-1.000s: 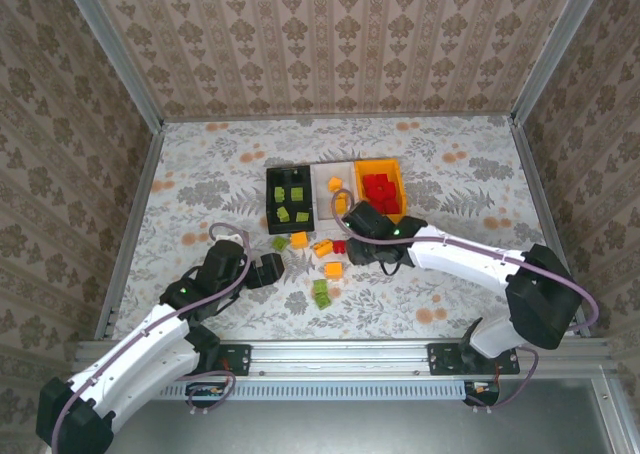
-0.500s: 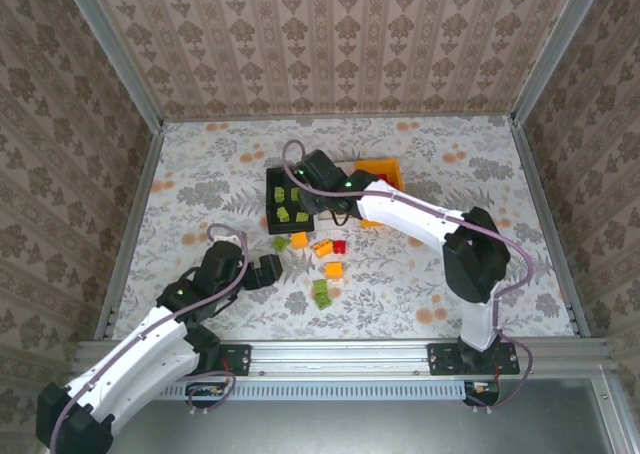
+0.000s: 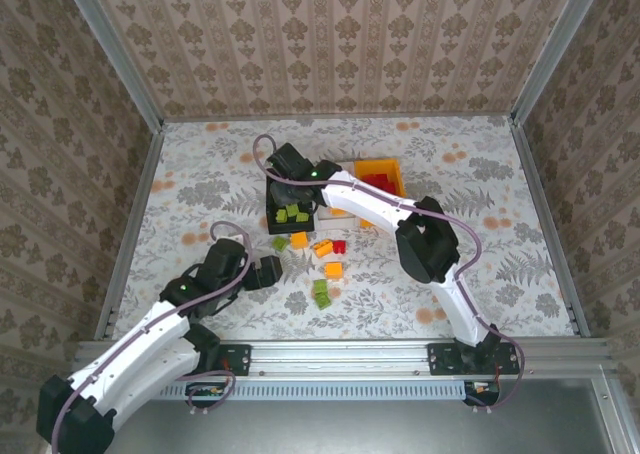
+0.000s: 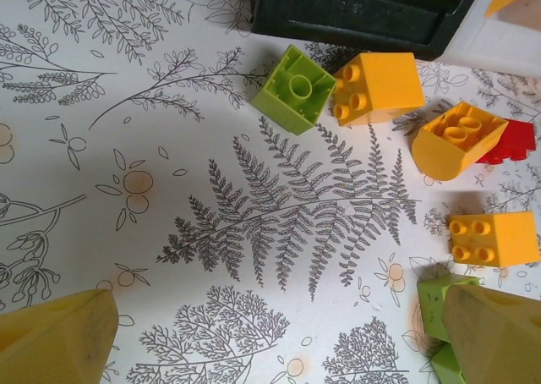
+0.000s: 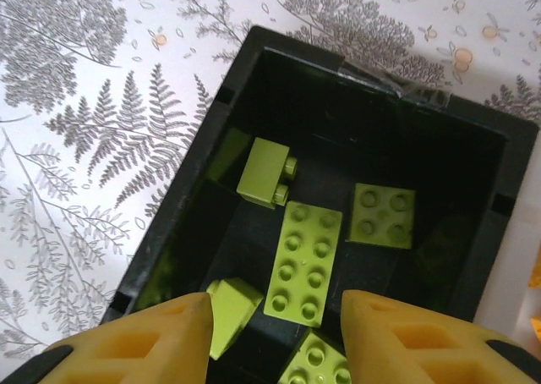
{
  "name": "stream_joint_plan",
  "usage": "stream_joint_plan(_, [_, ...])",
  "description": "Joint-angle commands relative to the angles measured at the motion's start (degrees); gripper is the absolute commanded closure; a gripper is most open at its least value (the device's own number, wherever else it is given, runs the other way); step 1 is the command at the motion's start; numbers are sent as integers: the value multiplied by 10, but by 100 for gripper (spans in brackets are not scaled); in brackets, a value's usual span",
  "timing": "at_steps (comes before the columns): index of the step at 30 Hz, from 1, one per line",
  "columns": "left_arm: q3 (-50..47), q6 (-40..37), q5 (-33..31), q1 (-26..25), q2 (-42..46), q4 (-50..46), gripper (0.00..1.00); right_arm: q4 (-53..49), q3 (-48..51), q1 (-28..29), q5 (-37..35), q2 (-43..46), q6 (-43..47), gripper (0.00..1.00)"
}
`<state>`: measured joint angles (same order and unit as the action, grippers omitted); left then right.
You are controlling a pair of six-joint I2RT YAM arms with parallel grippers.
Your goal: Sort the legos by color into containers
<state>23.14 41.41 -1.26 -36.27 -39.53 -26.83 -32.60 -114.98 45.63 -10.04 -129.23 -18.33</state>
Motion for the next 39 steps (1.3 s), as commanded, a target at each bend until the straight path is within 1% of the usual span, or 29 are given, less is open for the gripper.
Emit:
stream_joint_plan(1, [19, -23, 1, 5, -22, 10, 0, -25, -32, -2, 1, -9, -16, 46])
stream_joint_plan(3, [22, -28, 8, 5, -37, 21, 0, -21, -24, -2, 4, -2, -19, 35])
stream_joint_plan(5, [28, -35, 14, 4, -55, 31, 0, -5, 1, -2, 5, 20, -22, 28])
stream_joint_plan(7, [34, -40, 25, 3, -71, 42, 1, 16, 39, -2, 2, 52, -30, 25])
stream_joint_plan(10, [42, -43, 46, -10, -97, 69, 2, 68, 126, -3, -10, 117, -50, 22])
stream_joint_plan(12, [50, -45, 50, -35, -119, 83, 1, 95, 188, -4, -19, 164, -65, 20])
stream_joint_plan(15, [75, -57, 44, -94, -166, 88, 0, 119, 279, -12, -28, 228, -92, 19])
stream_joint_plan(20, [128, -99, 47, -192, -267, 73, 1, 157, 416, -41, -16, 323, -131, 17])
stream_joint_plan(22, [151, -114, 32, -229, -303, 58, 4, 167, 458, -51, -12, 352, -140, 16])
stream_joint_plan(24, [166, -122, 25, -254, -328, 49, 8, 169, 488, -57, -16, 375, -145, 16])
stream_joint_plan(27, [182, -128, 17, -279, -358, 35, 15, 176, 520, -64, -20, 401, -148, 16])
stream_joint_plan(30, [196, -134, -7, -304, -389, 17, 20, 179, 540, -70, -24, 420, -150, 15])
stream_joint_plan(35, [215, -143, -49, -333, -437, -1, 29, 184, 552, -80, -22, 438, -150, 15])
stream_joint_plan(39, [223, -150, -64, -344, -460, 8, 37, 187, 558, -87, -20, 449, -151, 15])
